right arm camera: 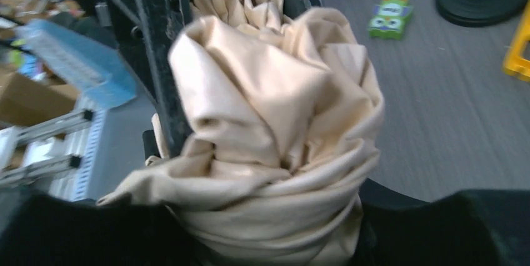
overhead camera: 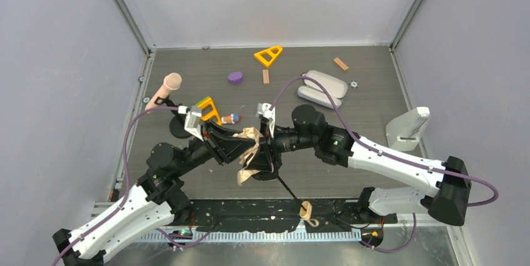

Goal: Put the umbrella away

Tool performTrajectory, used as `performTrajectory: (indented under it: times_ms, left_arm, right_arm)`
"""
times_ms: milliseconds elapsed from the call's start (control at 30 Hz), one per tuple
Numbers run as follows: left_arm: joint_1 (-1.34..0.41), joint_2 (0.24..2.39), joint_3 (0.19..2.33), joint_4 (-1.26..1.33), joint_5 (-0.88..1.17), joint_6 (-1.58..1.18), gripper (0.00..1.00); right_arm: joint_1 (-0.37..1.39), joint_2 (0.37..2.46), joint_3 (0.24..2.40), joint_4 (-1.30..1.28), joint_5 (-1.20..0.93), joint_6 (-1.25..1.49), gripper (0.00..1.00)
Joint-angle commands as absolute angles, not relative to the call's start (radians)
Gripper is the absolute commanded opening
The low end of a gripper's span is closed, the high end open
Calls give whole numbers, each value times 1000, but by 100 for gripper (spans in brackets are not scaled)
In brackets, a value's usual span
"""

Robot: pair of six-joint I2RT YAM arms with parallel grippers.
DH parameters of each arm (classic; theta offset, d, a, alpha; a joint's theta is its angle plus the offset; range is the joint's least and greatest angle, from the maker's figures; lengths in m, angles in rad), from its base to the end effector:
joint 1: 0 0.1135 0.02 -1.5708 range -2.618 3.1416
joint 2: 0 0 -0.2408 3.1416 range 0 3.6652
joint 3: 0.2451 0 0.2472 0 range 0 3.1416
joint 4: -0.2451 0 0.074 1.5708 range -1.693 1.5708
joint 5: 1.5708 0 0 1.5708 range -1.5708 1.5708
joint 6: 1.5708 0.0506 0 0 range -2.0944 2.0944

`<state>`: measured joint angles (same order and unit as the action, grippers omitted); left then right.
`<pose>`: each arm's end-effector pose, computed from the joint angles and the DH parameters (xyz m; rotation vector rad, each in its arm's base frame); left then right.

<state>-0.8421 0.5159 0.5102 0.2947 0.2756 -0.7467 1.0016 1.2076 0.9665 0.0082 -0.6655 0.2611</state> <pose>0.1018 -0.1347 0.3259 0.3346 1.4194 -1.5106 0.1313 0.2631 0.3133 -1.2004 1.6225 1.4516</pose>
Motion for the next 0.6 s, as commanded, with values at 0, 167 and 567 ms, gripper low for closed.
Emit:
performTrajectory:
  times_ms: [0,167,567]
  left_arm:
    - [-850,517,490,399,184,-852,0]
    - [-850,515,461,436,153,-906,0]
    - [-850,465,392,428,100,-972,0]
  right_arm:
    - [1108,1218,952,-25,-56,95,63]
    - [1181,1315,901,51,254,53,68]
    - [1228,1607,956,118,561,147,74]
